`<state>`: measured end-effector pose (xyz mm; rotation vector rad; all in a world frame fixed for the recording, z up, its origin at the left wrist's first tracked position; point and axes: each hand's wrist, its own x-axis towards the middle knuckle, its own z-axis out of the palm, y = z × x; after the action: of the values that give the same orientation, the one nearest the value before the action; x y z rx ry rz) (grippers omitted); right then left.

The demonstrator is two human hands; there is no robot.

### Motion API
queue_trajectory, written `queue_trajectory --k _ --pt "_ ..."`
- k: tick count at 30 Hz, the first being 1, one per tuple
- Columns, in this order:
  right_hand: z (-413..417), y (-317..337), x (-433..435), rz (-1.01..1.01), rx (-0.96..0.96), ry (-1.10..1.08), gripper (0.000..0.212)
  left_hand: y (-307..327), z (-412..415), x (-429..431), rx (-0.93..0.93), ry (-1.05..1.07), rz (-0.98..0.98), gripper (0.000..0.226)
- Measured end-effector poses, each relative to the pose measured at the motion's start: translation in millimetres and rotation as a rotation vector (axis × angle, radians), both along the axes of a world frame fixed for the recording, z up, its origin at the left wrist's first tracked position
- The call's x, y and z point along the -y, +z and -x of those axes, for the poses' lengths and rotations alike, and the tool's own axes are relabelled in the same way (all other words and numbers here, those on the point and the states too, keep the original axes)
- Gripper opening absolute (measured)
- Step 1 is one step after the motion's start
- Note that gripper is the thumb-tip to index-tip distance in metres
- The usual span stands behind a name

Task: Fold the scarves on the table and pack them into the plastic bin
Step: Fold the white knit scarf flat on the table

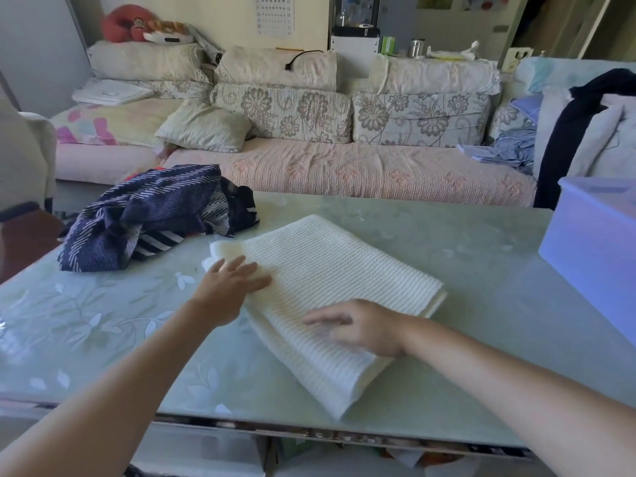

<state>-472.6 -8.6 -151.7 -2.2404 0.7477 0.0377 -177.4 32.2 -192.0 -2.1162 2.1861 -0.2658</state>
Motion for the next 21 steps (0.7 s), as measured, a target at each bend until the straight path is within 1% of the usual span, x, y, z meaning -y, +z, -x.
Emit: queue_trajectory --k 1,2,3,4,5,6,7,8,9,10,12,15,17,19,21 --pt "2 3 6 0.048 0.045 -0.071 0.052 6 5 -1 0.032 0.065 -0.069 0.072" --pt "7 3 15 0.173 0.031 -0.112 0.055 13 14 -2 0.023 0.090 -0.080 0.069" --pt "15 3 26 0.329 -0.030 -0.099 0.059 17 24 -4 -0.024 0.082 -0.034 0.066" --pt "23 2 36 0.438 -0.123 -0.061 0.065 20 36 -7 -0.114 0.060 0.036 0.061" --pt "33 2 45 0.469 -0.233 -0.030 0.071 20 49 -10 -0.224 0.023 0.085 0.055" --pt "41 3 51 0.440 -0.326 -0.008 0.079 18 63 -14 -0.328 -0.023 0.082 0.050" --pt "47 3 56 0.404 -0.398 0.016 0.086 15 77 -19 -0.394 -0.061 0.024 0.050" --pt "52 2 59 0.393 -0.458 0.051 0.093 10 90 -24 -0.407 -0.083 -0.071 0.062" --pt "55 2 59 0.423 -0.518 0.093 0.100 3 98 -27 -0.367 -0.095 -0.174 0.078" --pt "57 0 58 0.477 -0.577 0.127 0.108 -3 101 -28 -0.305 -0.112 -0.238 0.088" --pt "60 -3 54 0.589 -0.639 0.169 0.118 -12 89 -25 -0.237 -0.153 -0.265 0.094" --pt "65 -10 57 0.753 -0.607 0.149 0.118 -11 58 -17 -0.216 -0.169 -0.303 0.097" --pt "71 -17 60 0.828 -0.558 0.113 0.113 -7 39 -11 -0.166 -0.121 -0.331 0.090" --pt "74 -25 61 0.836 -0.470 0.089 0.107 -1 22 -7 -0.087 -0.031 -0.322 0.086" --pt "72 -31 58 0.770 -0.368 0.051 0.098 10 12 -7 -0.034 0.075 -0.279 0.079"
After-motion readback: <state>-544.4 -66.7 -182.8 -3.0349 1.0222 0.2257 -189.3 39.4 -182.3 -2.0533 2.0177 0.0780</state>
